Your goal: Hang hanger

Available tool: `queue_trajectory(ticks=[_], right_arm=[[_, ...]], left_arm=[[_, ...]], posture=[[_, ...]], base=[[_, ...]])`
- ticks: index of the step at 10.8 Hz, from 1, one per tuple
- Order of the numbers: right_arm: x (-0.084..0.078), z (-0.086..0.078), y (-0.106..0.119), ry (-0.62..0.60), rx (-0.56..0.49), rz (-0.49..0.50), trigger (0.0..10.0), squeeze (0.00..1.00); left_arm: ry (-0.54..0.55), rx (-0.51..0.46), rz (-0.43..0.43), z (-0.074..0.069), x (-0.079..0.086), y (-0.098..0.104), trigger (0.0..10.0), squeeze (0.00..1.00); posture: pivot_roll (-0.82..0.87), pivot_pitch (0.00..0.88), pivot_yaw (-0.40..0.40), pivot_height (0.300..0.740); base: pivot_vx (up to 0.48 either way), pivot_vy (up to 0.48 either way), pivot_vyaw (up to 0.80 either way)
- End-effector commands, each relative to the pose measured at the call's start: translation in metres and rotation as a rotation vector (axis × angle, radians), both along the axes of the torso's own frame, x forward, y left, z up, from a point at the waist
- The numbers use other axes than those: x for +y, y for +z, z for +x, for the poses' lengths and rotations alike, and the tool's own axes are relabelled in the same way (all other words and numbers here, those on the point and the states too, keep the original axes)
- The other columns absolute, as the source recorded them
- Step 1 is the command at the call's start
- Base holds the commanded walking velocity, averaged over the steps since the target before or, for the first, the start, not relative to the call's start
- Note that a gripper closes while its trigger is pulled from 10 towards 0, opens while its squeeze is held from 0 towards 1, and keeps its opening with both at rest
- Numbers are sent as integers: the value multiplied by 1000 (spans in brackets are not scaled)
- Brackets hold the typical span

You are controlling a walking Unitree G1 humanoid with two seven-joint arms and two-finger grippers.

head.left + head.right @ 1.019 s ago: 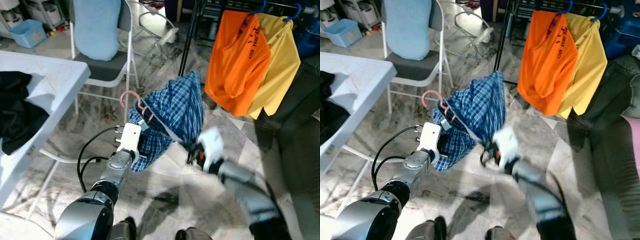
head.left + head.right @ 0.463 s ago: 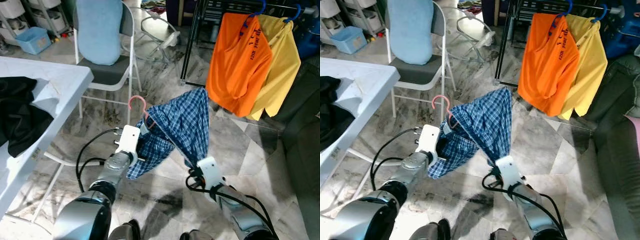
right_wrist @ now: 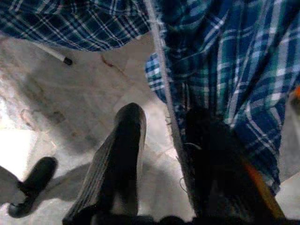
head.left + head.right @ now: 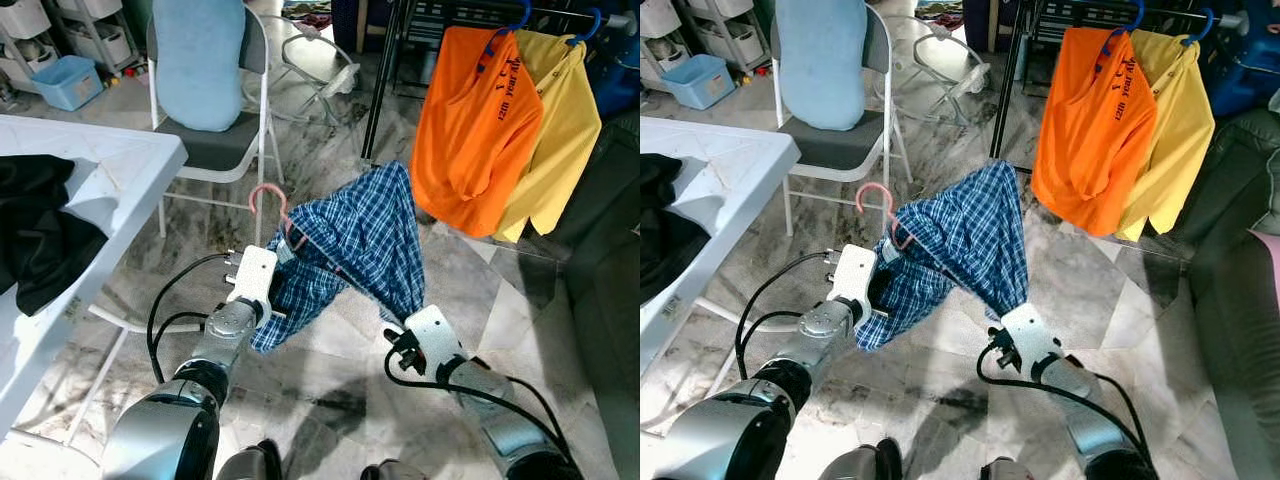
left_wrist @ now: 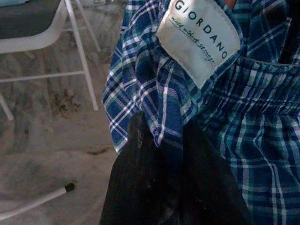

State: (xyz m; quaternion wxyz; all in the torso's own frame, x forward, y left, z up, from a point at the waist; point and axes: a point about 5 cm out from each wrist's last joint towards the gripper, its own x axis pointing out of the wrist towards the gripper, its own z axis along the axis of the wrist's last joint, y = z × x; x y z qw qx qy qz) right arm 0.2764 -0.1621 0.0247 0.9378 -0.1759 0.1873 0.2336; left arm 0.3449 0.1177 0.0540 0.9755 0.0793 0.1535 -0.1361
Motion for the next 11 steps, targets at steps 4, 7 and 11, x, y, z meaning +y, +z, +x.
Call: queue_trajectory(ticks=[4,7,11], right_arm=[[-3,2,36,-54,-255,213,10000,1000],[5,0,37,11,-261,200,10000,1000],[-9,-4,34,110,-215,63,10000,1000]], left_arm=[[12,-104,19,12,3,20,0,0],[0,-111,39,11,2,19,0,0],[-158,-228,223,7,0,24,0,0]], posture=[[-250,129,71,740],[-254,125,68,740],[-251,116,60,740]], base=[[0,0,0],[0,0,0],[0,0,0]])
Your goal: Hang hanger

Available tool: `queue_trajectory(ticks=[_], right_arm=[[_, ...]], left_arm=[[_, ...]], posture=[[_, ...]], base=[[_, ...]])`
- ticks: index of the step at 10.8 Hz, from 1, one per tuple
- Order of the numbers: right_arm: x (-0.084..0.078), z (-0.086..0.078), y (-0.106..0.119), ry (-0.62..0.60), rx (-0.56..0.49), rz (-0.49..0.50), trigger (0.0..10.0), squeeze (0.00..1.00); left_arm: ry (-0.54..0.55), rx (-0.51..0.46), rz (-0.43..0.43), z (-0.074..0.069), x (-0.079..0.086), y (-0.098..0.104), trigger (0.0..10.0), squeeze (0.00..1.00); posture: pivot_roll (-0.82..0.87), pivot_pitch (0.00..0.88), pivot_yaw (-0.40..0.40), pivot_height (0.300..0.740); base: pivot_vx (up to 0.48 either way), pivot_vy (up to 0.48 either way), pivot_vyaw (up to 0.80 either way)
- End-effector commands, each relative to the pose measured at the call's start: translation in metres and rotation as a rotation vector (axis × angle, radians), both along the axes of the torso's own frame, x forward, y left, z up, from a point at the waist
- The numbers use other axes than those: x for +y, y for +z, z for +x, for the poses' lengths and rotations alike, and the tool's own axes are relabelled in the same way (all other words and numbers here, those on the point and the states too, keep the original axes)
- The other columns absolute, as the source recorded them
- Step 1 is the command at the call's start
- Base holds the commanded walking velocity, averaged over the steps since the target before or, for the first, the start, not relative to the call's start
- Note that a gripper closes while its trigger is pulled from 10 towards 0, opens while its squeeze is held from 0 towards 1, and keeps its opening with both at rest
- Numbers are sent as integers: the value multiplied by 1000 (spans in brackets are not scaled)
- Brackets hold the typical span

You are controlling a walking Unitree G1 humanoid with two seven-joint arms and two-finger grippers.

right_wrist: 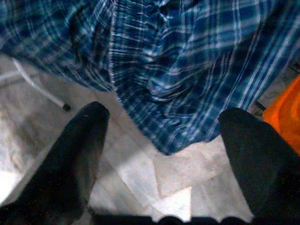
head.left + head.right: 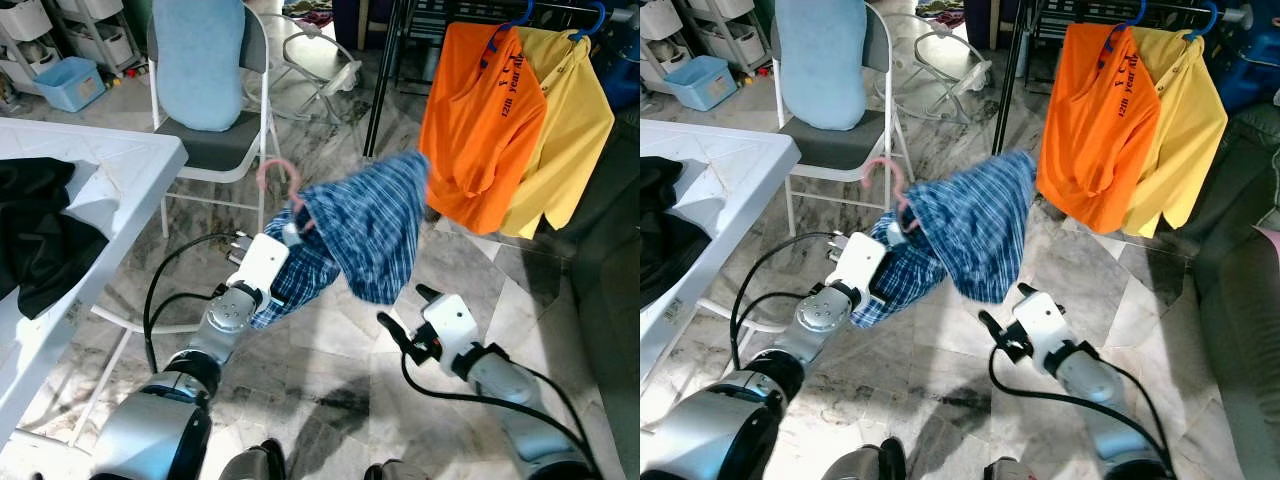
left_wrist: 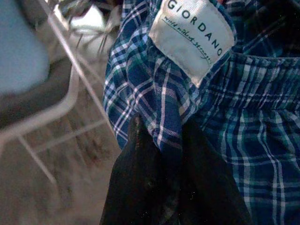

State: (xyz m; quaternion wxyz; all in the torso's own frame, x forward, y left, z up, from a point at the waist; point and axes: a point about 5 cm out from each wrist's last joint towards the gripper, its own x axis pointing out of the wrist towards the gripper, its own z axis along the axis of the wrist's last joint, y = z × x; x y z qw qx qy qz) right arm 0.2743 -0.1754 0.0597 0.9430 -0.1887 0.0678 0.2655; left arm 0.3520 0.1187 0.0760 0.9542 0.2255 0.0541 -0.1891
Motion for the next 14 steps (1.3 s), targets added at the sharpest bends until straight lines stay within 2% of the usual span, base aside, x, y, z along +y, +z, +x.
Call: queue_trajectory(ticks=[1,3,4,6,7,8,9,11,13,14], right_arm=[[-3,-1,0,5,5,-26,10000,1000],[-13,-6,10,21,0,-39,10000,1000],[-16,-9,20,45,2,-20,10000,1000],[-18,-12,44,111,-7,23,10000,1000],[-18,-11,62,162,-15,36,10000,424],[-20,-9,83,209,-25,46,10000,0],[-24,-5,95,227,-39,42,10000,0],[-37,2,106,230,-29,13,10000,0],[-47,-1,103,277,81,62,10000,0],[-53,-7,96,335,173,51,10000,0]], left_arm=[[-46,-38,46,-2,2,1,0,0],[-183,-146,250,-8,10,2,0,0],[-271,-253,370,-12,12,6,0,0],[-343,-354,427,-16,9,10,0,0],[-385,-405,455,-19,4,10,0,0],[-438,-445,493,-23,-1,8,0,0],[-460,-471,506,-25,-4,8,0,0],[-497,-526,513,-26,-8,11,0,0],[-513,-597,489,-26,-14,18,0,0],[-553,-655,488,-29,-18,22,0,0]], posture=[[-255,116,63,740],[-271,137,78,740],[-274,143,81,740],[-280,154,86,740],[-288,157,88,740],[-287,159,88,740],[-286,162,84,740],[-286,161,81,740],[-283,160,79,740],[-280,159,80,740]], base=[[0,0,0],[0,0,0],[0,0,0],[0,0,0],[0,0,0],[0,0,0],[0,0,0],[0,0,0],[0,0,0],[0,0,0]])
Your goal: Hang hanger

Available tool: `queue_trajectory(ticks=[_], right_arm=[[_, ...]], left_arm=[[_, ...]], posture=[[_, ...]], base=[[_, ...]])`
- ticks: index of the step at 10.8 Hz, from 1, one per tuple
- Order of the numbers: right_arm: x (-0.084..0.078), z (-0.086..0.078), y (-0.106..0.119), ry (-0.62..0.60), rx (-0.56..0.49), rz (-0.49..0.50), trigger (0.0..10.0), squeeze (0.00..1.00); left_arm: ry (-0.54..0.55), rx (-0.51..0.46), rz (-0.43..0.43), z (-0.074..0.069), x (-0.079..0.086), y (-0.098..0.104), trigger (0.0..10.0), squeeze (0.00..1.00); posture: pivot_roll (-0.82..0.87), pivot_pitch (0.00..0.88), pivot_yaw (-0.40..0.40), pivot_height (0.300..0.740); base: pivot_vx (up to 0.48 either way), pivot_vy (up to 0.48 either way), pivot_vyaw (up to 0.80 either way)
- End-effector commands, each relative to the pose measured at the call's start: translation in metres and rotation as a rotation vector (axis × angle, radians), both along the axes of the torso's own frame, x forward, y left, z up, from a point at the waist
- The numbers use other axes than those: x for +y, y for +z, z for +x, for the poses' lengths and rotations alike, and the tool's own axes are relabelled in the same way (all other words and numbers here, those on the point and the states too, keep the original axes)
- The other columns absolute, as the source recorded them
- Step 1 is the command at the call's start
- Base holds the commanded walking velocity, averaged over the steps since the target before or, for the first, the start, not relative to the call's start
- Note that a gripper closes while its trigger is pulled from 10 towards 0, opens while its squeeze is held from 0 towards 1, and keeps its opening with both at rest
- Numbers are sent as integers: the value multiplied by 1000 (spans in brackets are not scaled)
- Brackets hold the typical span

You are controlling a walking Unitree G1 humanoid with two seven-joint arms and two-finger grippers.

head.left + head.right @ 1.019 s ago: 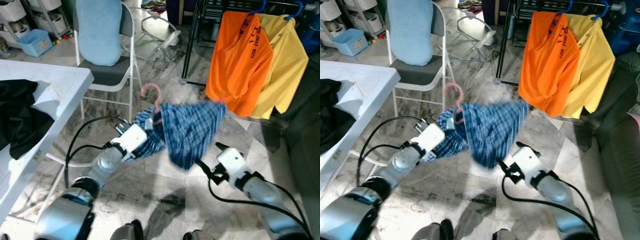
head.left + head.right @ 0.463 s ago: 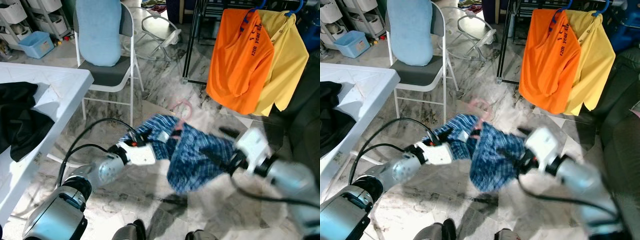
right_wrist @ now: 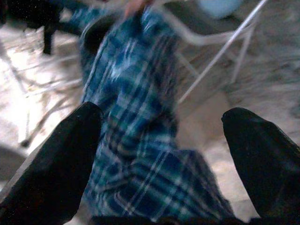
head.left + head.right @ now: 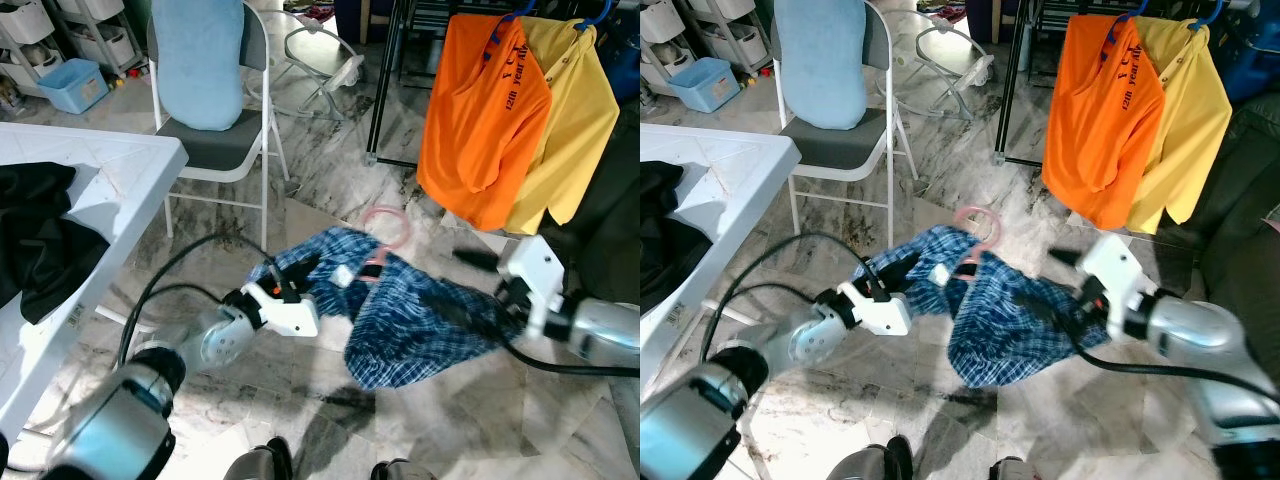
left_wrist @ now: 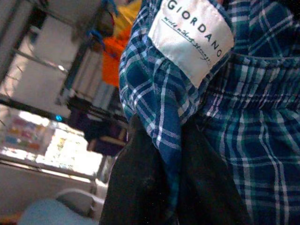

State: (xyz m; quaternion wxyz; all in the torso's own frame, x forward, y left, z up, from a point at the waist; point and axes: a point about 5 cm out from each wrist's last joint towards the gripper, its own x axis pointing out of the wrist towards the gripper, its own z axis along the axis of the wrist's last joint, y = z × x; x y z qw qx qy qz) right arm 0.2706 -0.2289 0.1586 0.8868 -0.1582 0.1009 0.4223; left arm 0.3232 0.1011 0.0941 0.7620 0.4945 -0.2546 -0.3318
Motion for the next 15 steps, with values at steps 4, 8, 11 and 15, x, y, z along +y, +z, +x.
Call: queue_trajectory(ticks=[4,8,11,15], right_arm=[[-13,5,-9,47,104,-19,10000,0],[6,10,-14,187,180,-16,0,0],[4,1,-22,265,280,-53,0,0],[-2,-13,-37,281,366,-79,0,0]], left_arm=[[-113,-70,-31,-5,-14,9,0,0],[-160,-81,-47,-9,-27,9,0,0],[-169,-79,-52,-10,-31,8,0,0],[-161,-86,-62,-8,-34,10,0,0]], posture=[[-286,159,81,740],[-288,160,82,740],[-292,159,76,740],[-302,157,75,740]], base=[[0,0,0],[0,0,0],[0,0,0],[0,0,0]])
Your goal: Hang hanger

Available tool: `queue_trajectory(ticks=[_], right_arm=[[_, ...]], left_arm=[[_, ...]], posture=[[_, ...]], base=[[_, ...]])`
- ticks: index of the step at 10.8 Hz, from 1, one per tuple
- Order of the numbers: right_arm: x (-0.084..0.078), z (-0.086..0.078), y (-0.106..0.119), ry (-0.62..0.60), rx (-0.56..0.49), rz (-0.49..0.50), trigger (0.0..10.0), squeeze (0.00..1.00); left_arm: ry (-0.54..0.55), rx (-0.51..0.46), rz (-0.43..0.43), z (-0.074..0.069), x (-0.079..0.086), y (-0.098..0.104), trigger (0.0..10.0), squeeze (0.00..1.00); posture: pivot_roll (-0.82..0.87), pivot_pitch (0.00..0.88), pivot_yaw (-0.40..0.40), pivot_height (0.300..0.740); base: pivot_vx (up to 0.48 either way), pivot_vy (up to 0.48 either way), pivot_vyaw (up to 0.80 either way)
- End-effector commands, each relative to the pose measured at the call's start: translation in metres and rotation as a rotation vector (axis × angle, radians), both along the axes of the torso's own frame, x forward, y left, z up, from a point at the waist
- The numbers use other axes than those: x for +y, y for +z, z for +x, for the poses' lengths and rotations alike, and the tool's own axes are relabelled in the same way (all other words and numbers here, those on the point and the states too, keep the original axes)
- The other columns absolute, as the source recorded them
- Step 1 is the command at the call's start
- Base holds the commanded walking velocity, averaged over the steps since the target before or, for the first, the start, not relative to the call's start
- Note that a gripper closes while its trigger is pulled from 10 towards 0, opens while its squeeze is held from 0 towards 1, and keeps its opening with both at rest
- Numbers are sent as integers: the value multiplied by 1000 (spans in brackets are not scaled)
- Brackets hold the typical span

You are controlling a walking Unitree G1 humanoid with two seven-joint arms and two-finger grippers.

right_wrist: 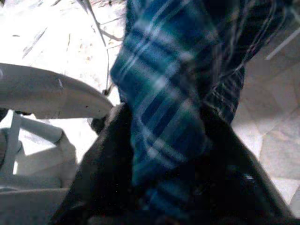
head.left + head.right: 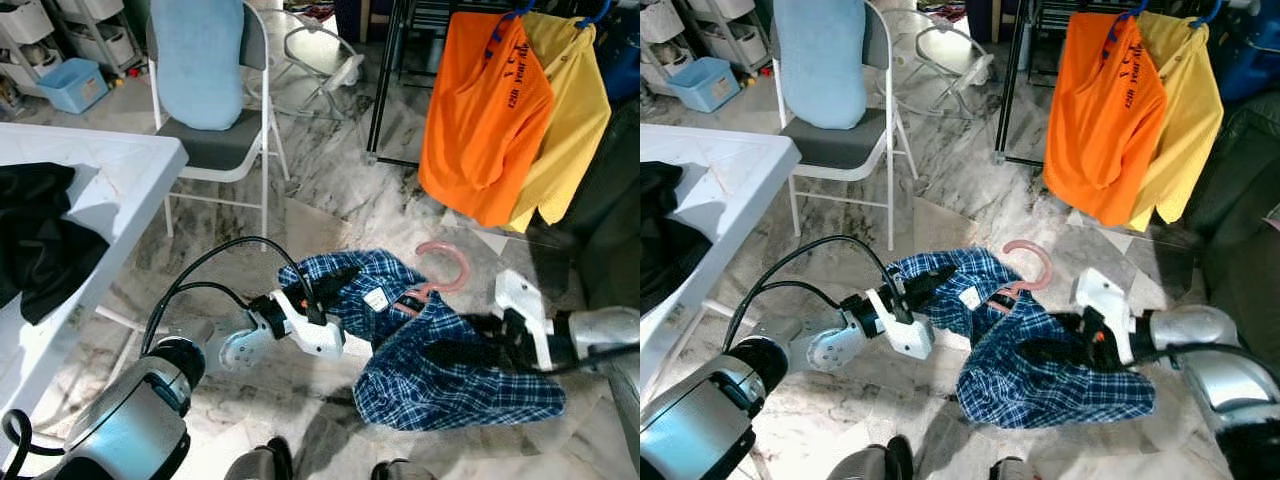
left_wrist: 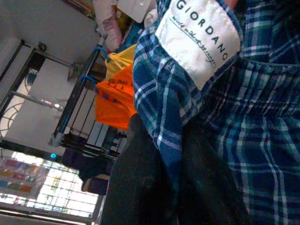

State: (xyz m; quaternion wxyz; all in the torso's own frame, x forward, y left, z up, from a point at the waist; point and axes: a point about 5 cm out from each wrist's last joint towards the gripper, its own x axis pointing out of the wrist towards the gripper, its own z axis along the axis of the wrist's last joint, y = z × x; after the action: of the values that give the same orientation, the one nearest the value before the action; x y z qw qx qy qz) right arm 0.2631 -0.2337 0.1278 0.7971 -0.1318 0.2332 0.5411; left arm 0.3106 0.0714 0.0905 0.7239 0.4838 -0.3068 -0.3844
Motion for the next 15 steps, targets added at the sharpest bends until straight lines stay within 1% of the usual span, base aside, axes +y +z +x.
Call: queue_trajectory(ticks=[1,8,10,11,12,13,14,15], right_arm=[[2,-7,-10,37,62,-13,0,0],[-4,1,-8,-47,3,-12,0,0],[-1,2,-10,-53,3,3,0,0],[2,2,-13,-55,2,8,0,0],[4,3,-15,-58,0,10,0,0],[6,4,-17,-87,-18,25,0,0],[7,10,-20,-151,-72,17,0,0],[6,18,-23,-247,-129,-1,0,0]], left_arm=[[1,-40,-81,5,-5,14,0,0],[25,-19,-68,4,-2,7,0,0],[29,-14,-61,4,-2,6,0,0],[48,-7,-52,6,0,7,0,0],[71,32,-46,8,1,5,2118,686],[109,103,3,9,2,-3,10000,1000],[117,102,-12,9,3,-3,10000,1000],[126,99,-39,9,4,-2,10000,1000]], posture=[[-303,158,73,740],[-301,155,73,740],[-296,151,78,740],[-295,149,80,740],[-295,147,81,740],[-296,146,81,740],[-298,147,81,740],[-297,149,79,740]], base=[[0,0,0],[0,0,0],[0,0,0],[0,0,0],[0,0,0],[0,0,0],[0,0,0],[0,0,0]])
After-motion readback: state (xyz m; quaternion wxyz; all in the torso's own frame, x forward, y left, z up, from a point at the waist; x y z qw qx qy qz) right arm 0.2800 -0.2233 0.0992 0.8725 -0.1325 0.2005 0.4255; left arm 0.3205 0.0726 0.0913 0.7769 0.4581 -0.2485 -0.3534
